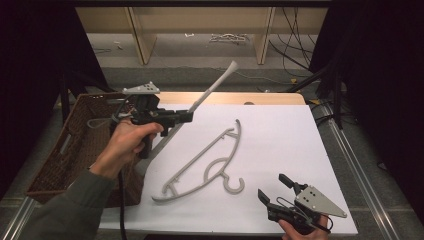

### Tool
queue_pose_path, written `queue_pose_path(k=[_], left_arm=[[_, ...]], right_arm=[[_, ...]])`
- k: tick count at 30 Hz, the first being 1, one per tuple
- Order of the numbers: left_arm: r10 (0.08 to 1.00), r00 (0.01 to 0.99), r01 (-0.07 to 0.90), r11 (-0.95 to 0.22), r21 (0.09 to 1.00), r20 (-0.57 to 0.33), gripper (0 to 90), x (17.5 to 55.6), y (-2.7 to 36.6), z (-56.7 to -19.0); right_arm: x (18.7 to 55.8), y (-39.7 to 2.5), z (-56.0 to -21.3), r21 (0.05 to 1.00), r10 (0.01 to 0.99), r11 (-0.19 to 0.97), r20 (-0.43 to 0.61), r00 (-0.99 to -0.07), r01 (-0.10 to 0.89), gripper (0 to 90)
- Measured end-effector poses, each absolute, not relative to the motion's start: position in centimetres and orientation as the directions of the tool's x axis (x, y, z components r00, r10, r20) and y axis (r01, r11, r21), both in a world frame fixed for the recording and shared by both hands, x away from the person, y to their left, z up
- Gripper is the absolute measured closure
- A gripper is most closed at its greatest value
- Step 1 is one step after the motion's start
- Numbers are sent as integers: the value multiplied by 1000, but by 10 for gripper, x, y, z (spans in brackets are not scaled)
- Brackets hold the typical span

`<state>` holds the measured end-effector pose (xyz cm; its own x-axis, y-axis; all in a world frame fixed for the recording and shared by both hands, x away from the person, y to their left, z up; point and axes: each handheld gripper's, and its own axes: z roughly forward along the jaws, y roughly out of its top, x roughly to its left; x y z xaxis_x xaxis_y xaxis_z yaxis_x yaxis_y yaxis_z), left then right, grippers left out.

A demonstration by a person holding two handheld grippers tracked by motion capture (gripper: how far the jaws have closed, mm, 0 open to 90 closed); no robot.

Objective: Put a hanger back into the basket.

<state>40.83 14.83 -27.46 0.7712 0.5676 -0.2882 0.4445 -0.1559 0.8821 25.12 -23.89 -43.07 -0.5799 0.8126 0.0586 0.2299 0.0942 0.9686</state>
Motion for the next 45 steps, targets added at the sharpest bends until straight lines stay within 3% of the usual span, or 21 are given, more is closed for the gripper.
queue_pose_path(k=[5,12,29,45], left_arm=[[619,751,405,-157,901,-230,820,410,177,-251],[660,724,394,-158,905,-200,820,414,209,-252],[757,632,422,-155,893,-167,819,417,282,-297],[765,634,413,-210,886,-115,818,418,311,-325]], right_arm=[[251,-239,-431,969,813,92,59,-579,229,200],[251,-239,-432,966,821,106,50,-569,238,200],[254,-235,-434,966,812,95,65,-580,242,197],[253,-235,-434,963,818,106,57,-572,247,195]])
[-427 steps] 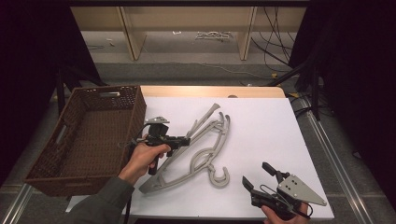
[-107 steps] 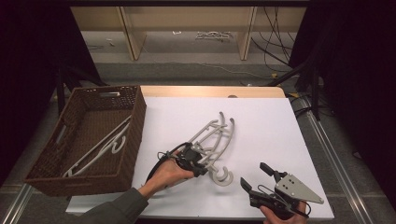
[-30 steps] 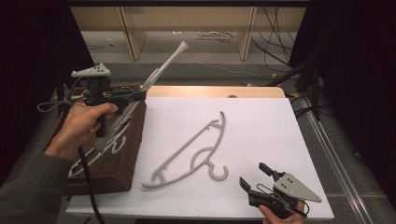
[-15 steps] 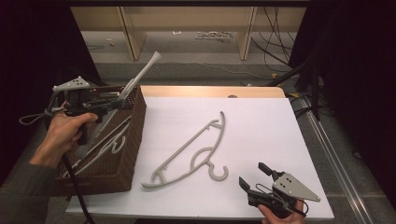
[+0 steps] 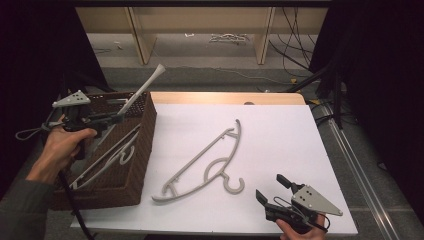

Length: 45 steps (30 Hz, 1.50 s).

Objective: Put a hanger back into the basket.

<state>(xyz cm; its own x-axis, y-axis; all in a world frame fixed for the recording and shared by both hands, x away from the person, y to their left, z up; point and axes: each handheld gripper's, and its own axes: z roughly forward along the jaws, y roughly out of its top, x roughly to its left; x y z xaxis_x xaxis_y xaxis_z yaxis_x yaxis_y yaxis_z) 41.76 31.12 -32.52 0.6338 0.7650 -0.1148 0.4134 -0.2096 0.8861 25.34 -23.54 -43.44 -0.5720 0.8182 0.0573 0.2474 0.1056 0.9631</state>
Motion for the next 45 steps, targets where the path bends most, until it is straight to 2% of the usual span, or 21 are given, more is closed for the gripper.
queue_pose_path(k=[20,33,40,45], left_arm=[[769,635,411,-257,875,-72,817,397,349,-353],[796,598,465,-253,848,-91,815,385,380,-374],[808,578,514,-254,819,-112,812,389,380,-387],[803,591,534,-314,785,-81,810,393,373,-393]], right_arm=[[254,-236,-435,962,817,111,53,-574,248,197],[254,-235,-436,956,818,123,54,-572,266,197],[254,-234,-435,956,817,120,59,-574,269,198],[254,-235,-436,956,816,128,51,-576,265,198]])
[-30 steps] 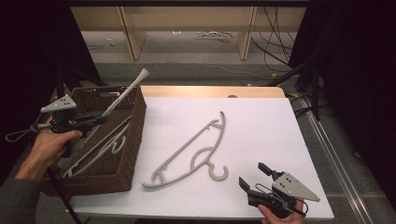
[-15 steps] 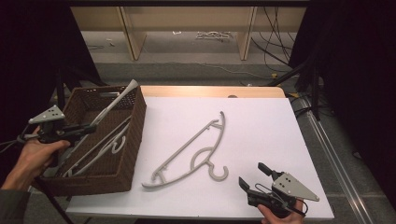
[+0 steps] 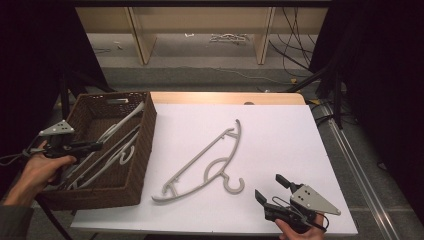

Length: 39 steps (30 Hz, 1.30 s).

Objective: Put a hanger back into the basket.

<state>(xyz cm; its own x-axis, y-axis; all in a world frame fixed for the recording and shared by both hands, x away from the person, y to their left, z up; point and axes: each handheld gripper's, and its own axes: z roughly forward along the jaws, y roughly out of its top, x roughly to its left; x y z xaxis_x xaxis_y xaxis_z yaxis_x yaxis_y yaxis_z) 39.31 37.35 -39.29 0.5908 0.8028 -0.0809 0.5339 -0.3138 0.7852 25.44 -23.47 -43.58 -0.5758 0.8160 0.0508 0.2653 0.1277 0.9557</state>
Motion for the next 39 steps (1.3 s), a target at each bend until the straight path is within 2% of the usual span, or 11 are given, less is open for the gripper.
queue_pose_path(k=[9,13,24,28,34,39], left_arm=[[784,620,576,-431,694,-27,807,401,364,-406],[786,617,601,-430,673,-49,788,401,360,-413],[787,611,590,-381,711,-86,710,396,362,-405],[801,592,582,-348,735,-89,645,394,357,-395],[829,555,557,-313,769,-65,452,385,343,-374],[823,566,512,-313,800,-40,359,373,320,-355]], right_arm=[[254,-234,-435,960,809,114,60,-585,256,199],[254,-235,-436,961,814,110,59,-578,252,200],[254,-235,-436,955,815,123,58,-577,271,201],[255,-234,-436,958,815,125,48,-577,257,201],[254,-234,-435,955,816,121,59,-575,269,201],[254,-234,-436,960,810,112,61,-583,255,201]])
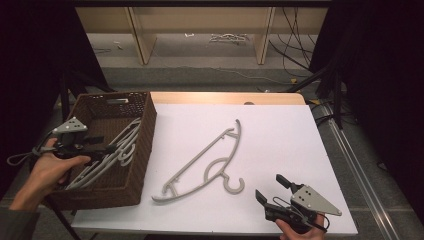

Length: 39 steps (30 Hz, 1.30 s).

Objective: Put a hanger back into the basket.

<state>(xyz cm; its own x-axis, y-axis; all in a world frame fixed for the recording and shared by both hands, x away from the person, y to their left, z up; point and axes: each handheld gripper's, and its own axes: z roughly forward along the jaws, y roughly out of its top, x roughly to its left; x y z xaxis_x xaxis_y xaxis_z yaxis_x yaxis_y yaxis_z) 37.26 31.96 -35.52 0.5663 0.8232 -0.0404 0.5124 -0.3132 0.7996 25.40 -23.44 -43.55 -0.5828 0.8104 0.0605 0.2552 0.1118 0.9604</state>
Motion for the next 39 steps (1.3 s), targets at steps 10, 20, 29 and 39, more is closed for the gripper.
queue_pose_path(k=[10,20,29,39], left_arm=[[774,632,359,-247,900,-39,316,349,260,-326],[684,728,305,-249,919,-56,293,336,199,-333],[625,775,302,-234,924,-95,246,332,164,-358],[618,780,282,-212,936,-95,198,322,152,-383]], right_arm=[[254,-234,-435,959,809,114,61,-585,258,201],[254,-234,-435,961,807,114,58,-588,252,200],[254,-235,-434,961,810,110,62,-583,254,199],[259,-231,-435,965,790,98,74,-609,245,198]])
